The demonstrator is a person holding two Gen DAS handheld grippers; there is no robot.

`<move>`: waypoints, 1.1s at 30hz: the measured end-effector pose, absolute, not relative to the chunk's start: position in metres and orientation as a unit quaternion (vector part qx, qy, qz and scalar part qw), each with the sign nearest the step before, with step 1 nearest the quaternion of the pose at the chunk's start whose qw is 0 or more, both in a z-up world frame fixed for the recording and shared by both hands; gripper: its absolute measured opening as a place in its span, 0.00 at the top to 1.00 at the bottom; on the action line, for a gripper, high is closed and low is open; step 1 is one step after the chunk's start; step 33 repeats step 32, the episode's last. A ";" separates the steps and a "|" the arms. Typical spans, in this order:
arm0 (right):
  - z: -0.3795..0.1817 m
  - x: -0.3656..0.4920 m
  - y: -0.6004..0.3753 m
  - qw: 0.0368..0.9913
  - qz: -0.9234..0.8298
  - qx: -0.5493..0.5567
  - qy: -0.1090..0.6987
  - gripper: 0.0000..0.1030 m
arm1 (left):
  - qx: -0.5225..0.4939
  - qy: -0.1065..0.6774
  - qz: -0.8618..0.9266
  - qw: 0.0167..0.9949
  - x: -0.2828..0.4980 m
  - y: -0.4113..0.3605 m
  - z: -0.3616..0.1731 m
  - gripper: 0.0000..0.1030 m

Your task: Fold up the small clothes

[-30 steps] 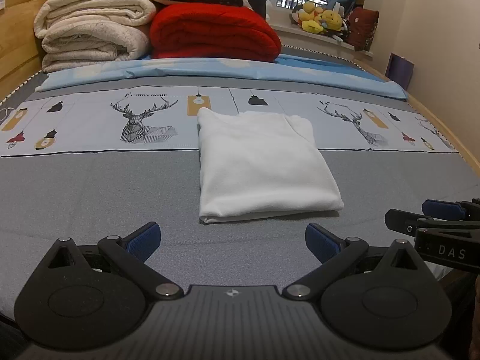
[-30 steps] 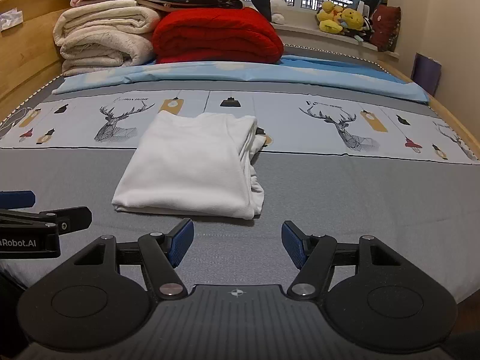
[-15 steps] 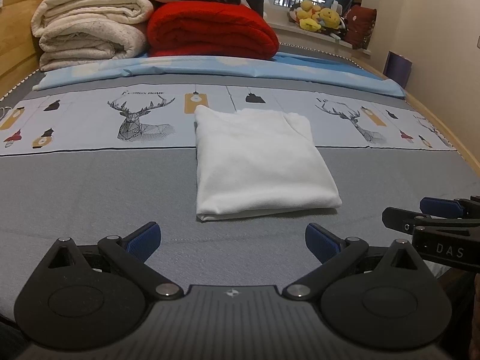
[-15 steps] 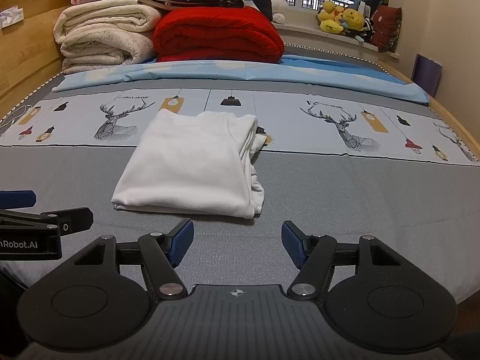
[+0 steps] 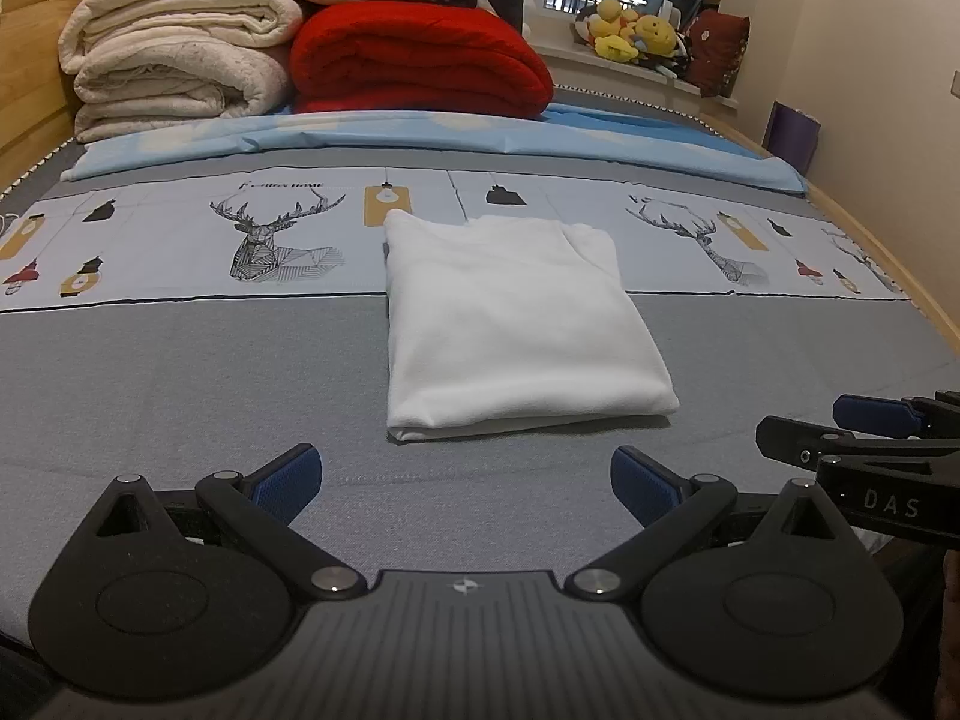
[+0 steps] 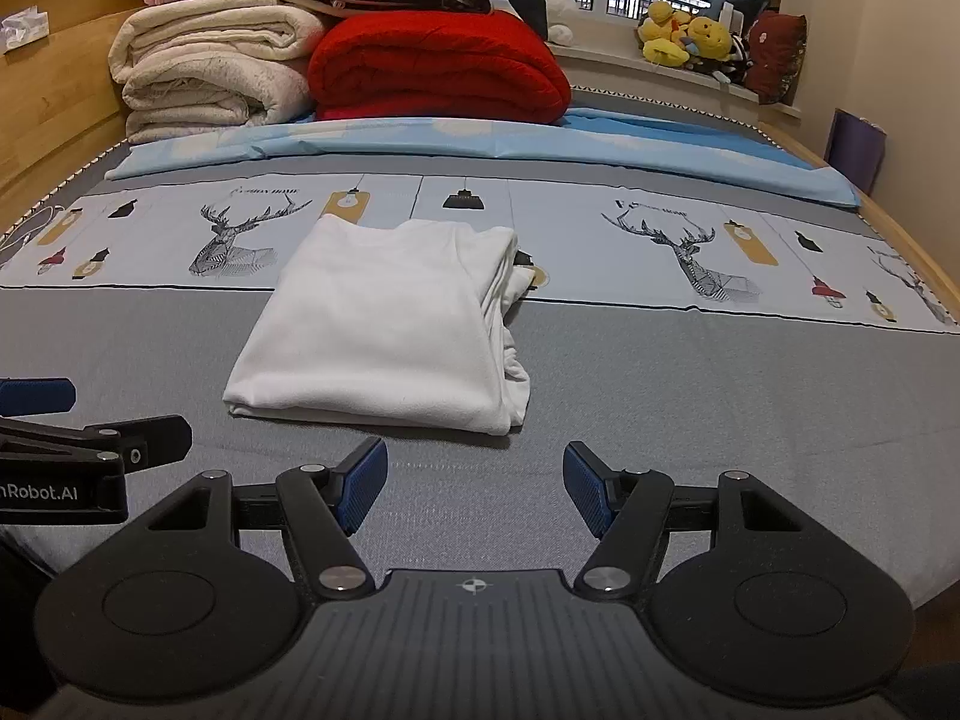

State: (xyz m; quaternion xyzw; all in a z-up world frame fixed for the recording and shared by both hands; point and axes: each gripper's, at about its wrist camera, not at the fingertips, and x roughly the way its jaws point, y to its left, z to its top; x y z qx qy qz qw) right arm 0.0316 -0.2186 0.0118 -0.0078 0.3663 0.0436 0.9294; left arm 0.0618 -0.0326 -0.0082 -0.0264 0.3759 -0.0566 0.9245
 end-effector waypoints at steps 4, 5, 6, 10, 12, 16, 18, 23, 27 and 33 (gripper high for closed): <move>0.011 0.031 -0.220 0.929 0.046 -0.010 0.367 0.35 | -0.026 0.376 -0.060 0.924 0.061 -0.033 -0.008 0.00; 0.010 0.032 -0.222 0.929 0.048 -0.011 0.367 0.35 | -0.026 0.376 -0.059 0.924 0.061 -0.033 -0.008 0.00; 0.010 0.032 -0.222 0.929 0.048 -0.011 0.367 0.35 | -0.027 0.376 -0.060 0.924 0.061 -0.033 -0.008 0.00; 0.010 0.032 -0.222 0.929 0.049 -0.012 0.367 0.35 | -0.028 0.375 -0.061 0.924 0.061 -0.032 -0.007 0.00; 0.010 0.032 -0.223 0.929 0.049 -0.012 0.367 0.35 | -0.028 0.375 -0.063 0.924 0.060 -0.032 -0.008 0.00; 0.010 0.032 -0.222 0.929 0.048 -0.012 0.367 0.35 | -0.028 0.375 -0.063 0.924 0.060 -0.032 -0.007 0.00; 0.010 0.032 -0.222 0.929 0.048 -0.012 0.367 0.35 | -0.028 0.376 -0.063 0.924 0.060 -0.032 -0.007 0.00; 0.010 0.032 -0.222 0.929 0.048 -0.012 0.367 0.35 | -0.028 0.376 -0.064 0.924 0.060 -0.033 -0.007 0.00; 0.010 0.032 -0.222 0.929 0.048 -0.012 0.367 0.35 | -0.029 0.376 -0.066 0.924 0.059 -0.032 -0.006 0.00; 0.011 0.032 -0.221 0.929 0.048 -0.012 0.367 0.35 | -0.030 0.374 -0.066 0.925 0.059 -0.031 -0.005 0.00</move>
